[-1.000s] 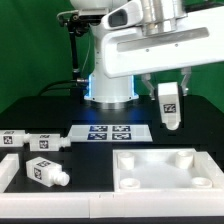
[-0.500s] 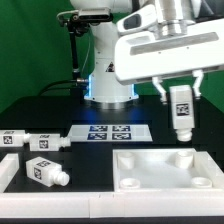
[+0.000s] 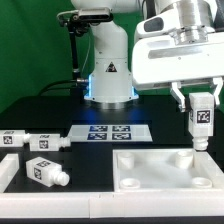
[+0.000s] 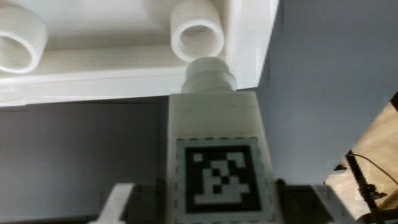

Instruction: Assemble one leg

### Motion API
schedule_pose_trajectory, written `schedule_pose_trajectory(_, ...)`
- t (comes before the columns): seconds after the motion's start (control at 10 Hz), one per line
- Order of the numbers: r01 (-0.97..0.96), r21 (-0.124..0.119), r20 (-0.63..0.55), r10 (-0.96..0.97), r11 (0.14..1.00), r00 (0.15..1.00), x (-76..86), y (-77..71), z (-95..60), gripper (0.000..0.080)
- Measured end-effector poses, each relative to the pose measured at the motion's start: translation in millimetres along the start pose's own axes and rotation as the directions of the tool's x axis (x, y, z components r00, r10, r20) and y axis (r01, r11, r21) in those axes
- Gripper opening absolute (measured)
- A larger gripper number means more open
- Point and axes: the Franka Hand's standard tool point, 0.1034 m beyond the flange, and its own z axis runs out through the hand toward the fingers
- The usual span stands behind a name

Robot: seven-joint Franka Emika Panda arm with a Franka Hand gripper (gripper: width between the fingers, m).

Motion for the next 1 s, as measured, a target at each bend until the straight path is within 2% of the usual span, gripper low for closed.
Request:
schedule_pose_trajectory(0.2,0.024,-0.001,0.006,-0.024,1.000,1.000,6.4,-1.5,6.4,0.0285)
schedule_pose_trajectory(0.4,0.055,-0.001,0.018,-0.055,0.999,0.998,15.7,-7.7,24.9,0.0285)
schedule_pose_trajectory(0.5,0.057,-0.005,0.019,-0.057,0.998,0.998,12.4,-6.6,31.1,0.0285)
schedule_pose_trajectory(0.9,0.055,-0.007,0.023,-0.055,0.998,0.998,11.0,-4.7,32.0,0.0286)
schedule_pose_trajectory(1.0,0.059,-0.015,0.029,-0.059,0.998,0.998,8.9,2.8,37.0,0.0286)
